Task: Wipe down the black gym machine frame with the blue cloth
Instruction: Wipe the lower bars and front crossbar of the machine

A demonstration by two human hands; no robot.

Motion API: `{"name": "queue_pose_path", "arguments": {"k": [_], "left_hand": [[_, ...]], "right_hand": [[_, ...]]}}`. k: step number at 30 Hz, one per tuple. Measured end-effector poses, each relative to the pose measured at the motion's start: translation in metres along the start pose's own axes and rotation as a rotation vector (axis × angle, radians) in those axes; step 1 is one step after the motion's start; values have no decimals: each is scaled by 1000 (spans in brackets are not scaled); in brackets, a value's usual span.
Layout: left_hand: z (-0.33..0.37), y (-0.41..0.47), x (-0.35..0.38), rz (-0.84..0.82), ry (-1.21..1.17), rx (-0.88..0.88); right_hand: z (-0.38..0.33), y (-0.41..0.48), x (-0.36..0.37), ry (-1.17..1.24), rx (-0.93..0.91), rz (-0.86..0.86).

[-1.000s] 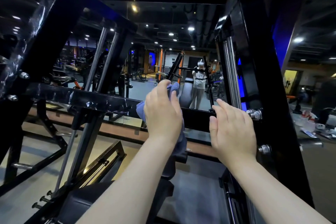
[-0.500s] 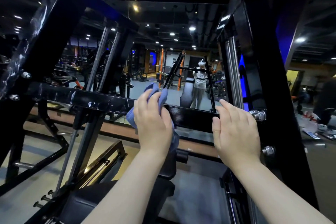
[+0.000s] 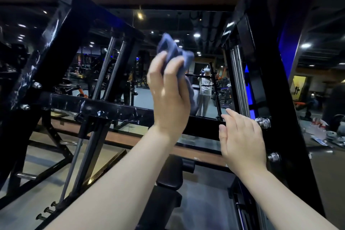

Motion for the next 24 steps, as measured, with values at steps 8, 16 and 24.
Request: {"name": "queue_pose_path", "arguments": {"k": [8, 16, 24], "left_hand": [[-6, -106, -1, -234, 220, -8], [-45, -96, -27, -202, 302, -33], [-7, -108, -8, -294, 202, -25]], "right_hand": [[0, 1, 1, -12, 4, 15], [-2, 1, -3, 18, 15, 9], [-20, 29, 8, -47, 10, -23]]}}
Point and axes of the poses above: each hand's wrist, its own y-axis towards the middle knuckle, its own x-axis out of the palm, z = x × y, the point moved 5 cm from there along y, towards the middle knuckle, and after that the axes turned 9 degrees about z, right-handed, at the moved point
